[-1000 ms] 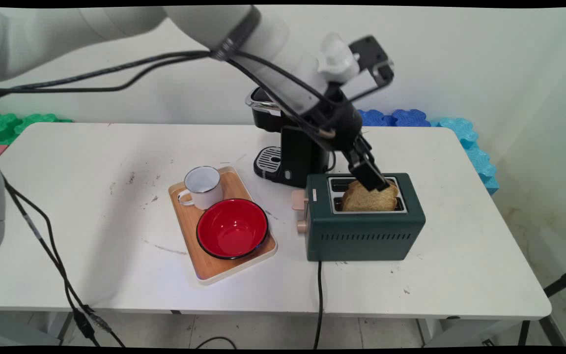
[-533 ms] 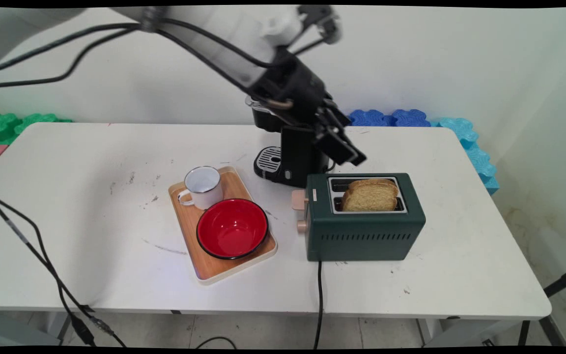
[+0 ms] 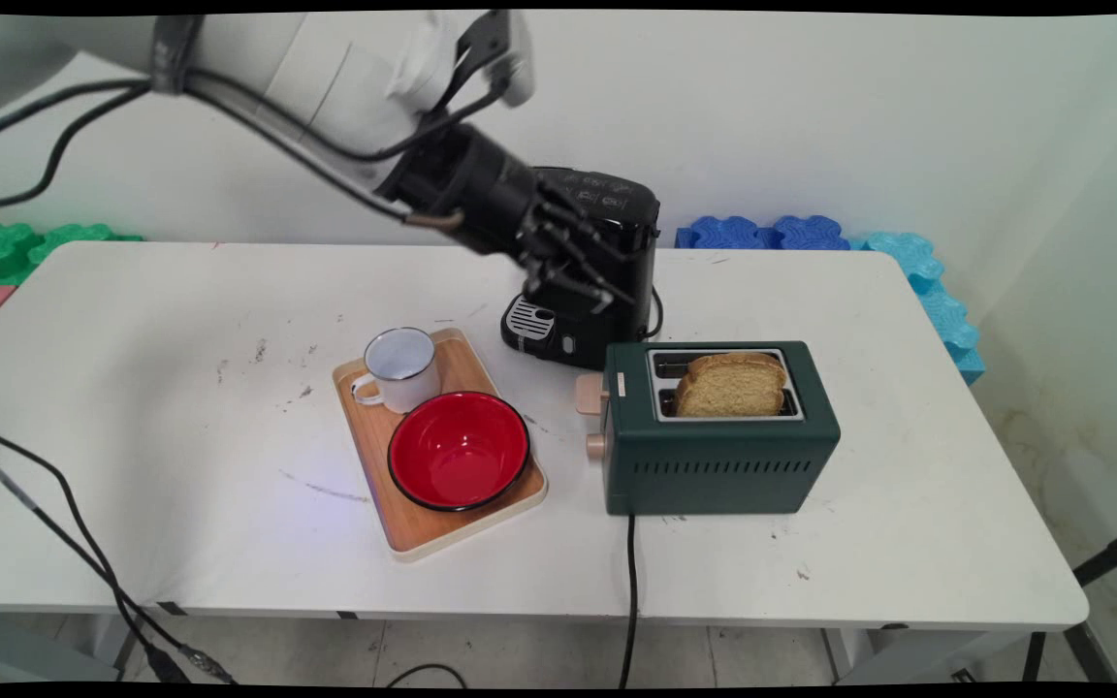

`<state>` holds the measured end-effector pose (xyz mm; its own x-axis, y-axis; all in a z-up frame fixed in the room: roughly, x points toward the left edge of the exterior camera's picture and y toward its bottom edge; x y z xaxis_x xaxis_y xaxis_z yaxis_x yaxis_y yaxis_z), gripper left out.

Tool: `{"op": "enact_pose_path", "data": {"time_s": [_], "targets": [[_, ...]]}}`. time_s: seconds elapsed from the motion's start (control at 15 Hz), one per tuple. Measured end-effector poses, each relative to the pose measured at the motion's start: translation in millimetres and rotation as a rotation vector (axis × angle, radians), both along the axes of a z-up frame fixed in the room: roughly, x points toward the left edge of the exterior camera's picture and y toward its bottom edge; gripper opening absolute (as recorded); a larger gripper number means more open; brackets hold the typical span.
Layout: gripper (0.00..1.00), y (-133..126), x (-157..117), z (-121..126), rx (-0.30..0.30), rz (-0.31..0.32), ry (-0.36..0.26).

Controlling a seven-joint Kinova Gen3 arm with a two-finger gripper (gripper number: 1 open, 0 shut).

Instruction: Press the toaster switch

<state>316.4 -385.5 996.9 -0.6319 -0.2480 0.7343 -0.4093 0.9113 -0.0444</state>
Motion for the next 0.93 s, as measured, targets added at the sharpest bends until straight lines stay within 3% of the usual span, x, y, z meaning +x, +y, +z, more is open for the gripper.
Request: {"op": "enact_pose_path", "data": {"time_s": [0.33, 0.93], "targets": [[0.00, 9.7, 8.8, -32.2, 0.021, 0.000, -0.029], [0.00, 9.9, 0.7, -75.1, 0.053, 0.030, -0.086]]}}
